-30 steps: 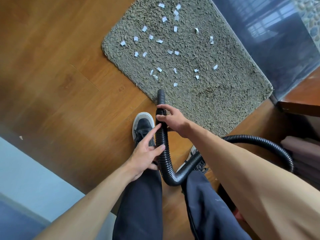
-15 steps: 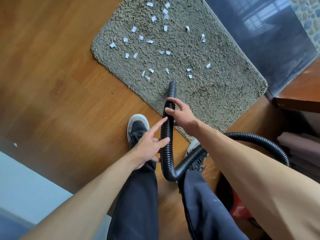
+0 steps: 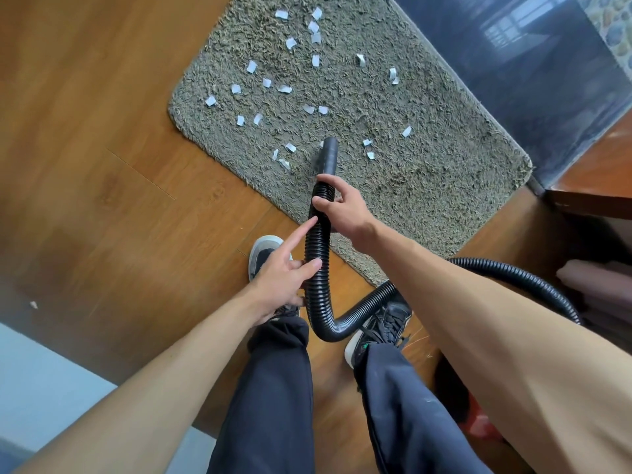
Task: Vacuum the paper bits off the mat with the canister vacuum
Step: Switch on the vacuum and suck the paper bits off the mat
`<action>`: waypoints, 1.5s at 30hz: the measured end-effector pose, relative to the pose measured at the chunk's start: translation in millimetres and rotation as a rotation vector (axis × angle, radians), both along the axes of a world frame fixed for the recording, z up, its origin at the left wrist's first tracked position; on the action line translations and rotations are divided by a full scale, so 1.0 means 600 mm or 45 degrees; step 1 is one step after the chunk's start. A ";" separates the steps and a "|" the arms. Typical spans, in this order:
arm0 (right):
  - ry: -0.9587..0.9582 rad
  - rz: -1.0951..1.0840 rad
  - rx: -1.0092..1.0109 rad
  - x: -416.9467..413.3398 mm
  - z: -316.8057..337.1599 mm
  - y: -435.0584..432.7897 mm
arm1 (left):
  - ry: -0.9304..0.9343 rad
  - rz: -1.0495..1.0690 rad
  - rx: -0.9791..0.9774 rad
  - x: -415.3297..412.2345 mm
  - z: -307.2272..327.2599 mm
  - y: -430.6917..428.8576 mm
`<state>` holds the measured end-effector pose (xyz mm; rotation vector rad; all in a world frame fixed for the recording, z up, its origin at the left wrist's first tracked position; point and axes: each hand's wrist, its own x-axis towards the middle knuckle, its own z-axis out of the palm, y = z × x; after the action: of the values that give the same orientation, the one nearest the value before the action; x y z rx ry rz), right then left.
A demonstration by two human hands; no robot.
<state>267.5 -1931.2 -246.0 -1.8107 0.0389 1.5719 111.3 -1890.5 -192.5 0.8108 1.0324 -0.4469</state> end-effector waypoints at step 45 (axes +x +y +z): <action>-0.085 0.183 -0.069 -0.017 -0.001 0.021 | 0.067 0.047 -0.089 -0.006 0.016 0.012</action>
<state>257.4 -1918.8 -246.5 -1.9442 -0.0823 1.6215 108.0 -1883.3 -182.8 0.7202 1.0726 -0.4725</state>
